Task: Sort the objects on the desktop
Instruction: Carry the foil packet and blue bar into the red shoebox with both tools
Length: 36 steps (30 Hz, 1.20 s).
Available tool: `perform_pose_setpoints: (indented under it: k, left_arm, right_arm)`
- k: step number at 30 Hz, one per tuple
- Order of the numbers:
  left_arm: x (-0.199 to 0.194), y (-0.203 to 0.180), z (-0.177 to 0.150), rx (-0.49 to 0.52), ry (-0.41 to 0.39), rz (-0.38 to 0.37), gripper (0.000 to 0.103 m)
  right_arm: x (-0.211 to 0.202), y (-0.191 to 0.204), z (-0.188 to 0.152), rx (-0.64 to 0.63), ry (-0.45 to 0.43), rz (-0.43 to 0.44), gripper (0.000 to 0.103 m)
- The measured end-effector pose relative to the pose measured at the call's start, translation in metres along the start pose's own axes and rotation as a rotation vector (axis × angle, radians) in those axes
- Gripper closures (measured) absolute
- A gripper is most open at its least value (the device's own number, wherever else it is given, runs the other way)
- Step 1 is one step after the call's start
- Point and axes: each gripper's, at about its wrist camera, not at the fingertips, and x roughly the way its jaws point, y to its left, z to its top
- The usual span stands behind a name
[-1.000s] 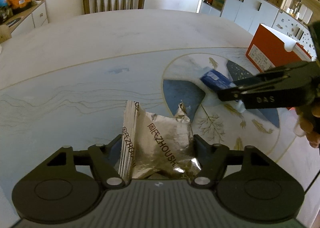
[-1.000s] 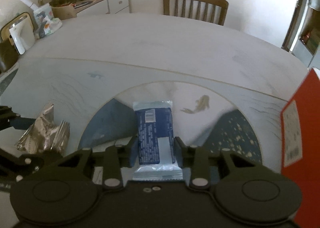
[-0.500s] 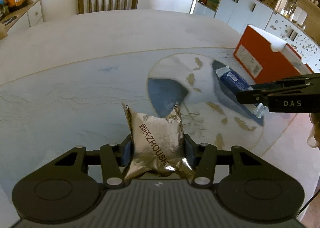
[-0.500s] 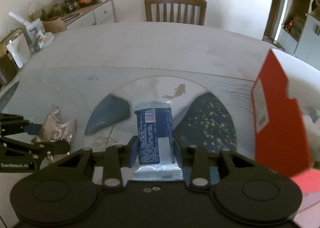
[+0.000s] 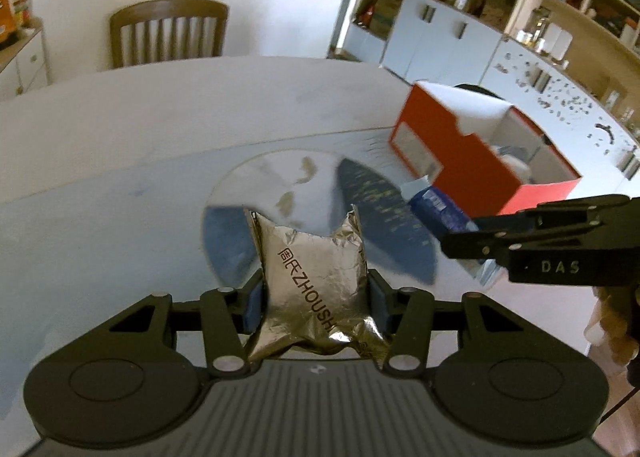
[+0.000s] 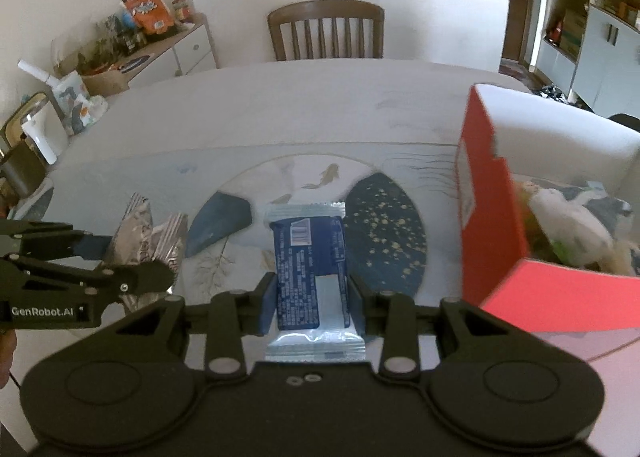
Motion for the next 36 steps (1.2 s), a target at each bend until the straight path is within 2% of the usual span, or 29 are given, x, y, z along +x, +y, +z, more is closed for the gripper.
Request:
perform_pose_setpoints:
  k: [8, 23, 36]
  left_arm:
    - [0.002, -0.039, 0.019, 0.044, -0.012, -0.07, 0.053]
    - [0.018, -0.11, 0.053, 0.125, -0.05, -0.149, 0.053]
    - [0.054, -0.173, 0.079, 0.178, -0.058, -0.167, 0.053]
  right_arm:
    - [-0.028, -0.022, -0.002, 0.035, -0.026, -0.007, 0.067]
    - [-0.072, -0.077, -0.003, 0.078, -0.078, -0.049, 0.067]
    - [-0.091, -0.149, -0.001, 0.105, -0.111, -0.08, 0.067]
